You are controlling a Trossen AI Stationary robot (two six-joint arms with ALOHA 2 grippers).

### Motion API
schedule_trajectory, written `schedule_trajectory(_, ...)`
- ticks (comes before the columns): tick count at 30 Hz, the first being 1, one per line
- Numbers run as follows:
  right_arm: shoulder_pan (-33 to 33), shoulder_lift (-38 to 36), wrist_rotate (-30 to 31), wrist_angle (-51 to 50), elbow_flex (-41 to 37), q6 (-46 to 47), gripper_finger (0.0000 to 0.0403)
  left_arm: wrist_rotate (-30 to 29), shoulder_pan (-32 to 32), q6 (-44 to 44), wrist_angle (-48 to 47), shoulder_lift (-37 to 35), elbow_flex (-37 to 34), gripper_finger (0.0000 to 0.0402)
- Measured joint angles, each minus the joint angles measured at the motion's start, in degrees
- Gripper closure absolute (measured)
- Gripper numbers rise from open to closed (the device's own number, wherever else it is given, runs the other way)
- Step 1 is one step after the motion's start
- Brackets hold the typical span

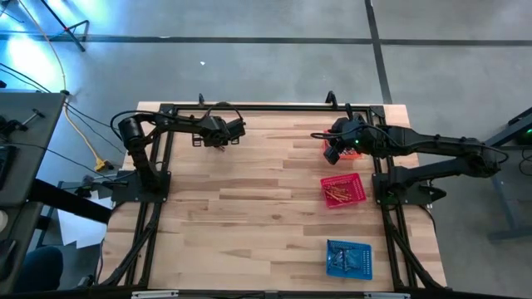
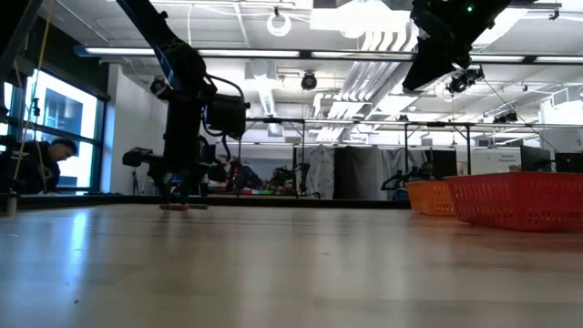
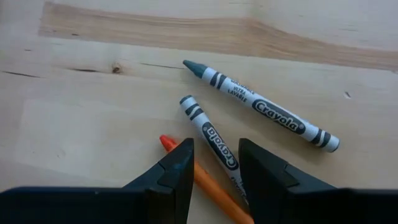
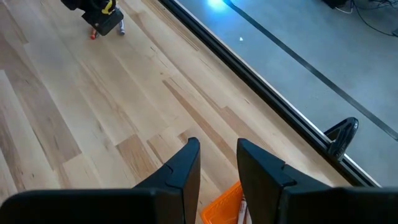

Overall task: Sort crayons
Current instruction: Put the gray crayon into the orange bin

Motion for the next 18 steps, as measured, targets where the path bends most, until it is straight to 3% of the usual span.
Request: schedule_trajectory(18,0.0,0.0,0.0,0.0,0.0,0.0,0.0305,-1.0,0.5,0.6,1.0,3.8,0.2,0.0300)
